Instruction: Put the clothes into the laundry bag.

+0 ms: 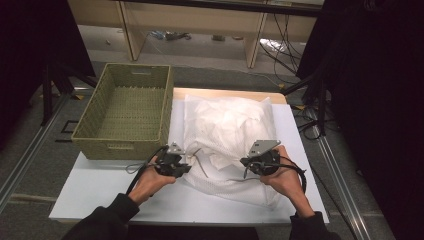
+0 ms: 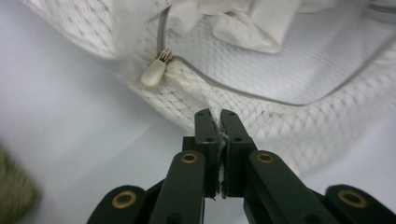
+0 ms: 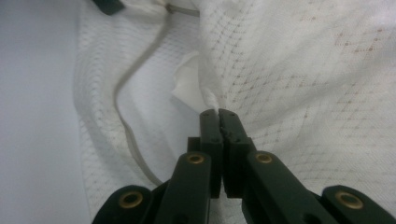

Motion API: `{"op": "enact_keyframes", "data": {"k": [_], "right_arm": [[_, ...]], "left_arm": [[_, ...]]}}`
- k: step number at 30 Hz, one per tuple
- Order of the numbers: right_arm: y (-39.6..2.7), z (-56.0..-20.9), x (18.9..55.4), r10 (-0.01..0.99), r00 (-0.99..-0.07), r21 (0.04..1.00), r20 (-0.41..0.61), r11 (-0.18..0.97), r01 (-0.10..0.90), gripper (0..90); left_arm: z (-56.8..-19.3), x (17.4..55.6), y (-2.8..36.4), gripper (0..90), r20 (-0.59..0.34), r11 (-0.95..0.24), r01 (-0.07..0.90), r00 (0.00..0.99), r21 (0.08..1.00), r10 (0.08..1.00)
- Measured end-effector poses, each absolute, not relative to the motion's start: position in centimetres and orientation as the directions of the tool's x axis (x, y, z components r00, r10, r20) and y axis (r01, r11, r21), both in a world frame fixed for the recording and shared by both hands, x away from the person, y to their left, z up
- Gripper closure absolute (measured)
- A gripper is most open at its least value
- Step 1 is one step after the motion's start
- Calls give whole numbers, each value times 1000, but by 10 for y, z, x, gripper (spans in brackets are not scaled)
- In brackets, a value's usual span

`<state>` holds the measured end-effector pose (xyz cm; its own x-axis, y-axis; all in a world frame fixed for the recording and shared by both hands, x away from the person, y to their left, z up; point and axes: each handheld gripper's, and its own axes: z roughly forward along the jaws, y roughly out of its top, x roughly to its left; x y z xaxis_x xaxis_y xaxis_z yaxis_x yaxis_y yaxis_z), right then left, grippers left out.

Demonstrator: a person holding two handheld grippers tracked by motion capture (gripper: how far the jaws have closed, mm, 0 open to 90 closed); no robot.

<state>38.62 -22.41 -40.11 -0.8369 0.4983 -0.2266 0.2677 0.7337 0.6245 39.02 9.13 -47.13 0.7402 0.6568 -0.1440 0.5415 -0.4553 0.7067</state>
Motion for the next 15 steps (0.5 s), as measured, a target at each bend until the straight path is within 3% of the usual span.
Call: {"op": "enact_keyframes", "data": {"k": [2,11,15], "right_arm": [[-224,-401,385,493,-841,623,-221,735,268,900],[-223,-391,370,478,-847,624,-233,742,247,900],[-218,-413,362,436,-875,579,-210,777,248,900]], "left_arm": [[-471,377,100,869,-185,-439,552,746,709,640],[-478,332,113,869,-186,-500,524,796,690,577],[-478,328,111,865,-191,-490,518,798,701,571]]}}
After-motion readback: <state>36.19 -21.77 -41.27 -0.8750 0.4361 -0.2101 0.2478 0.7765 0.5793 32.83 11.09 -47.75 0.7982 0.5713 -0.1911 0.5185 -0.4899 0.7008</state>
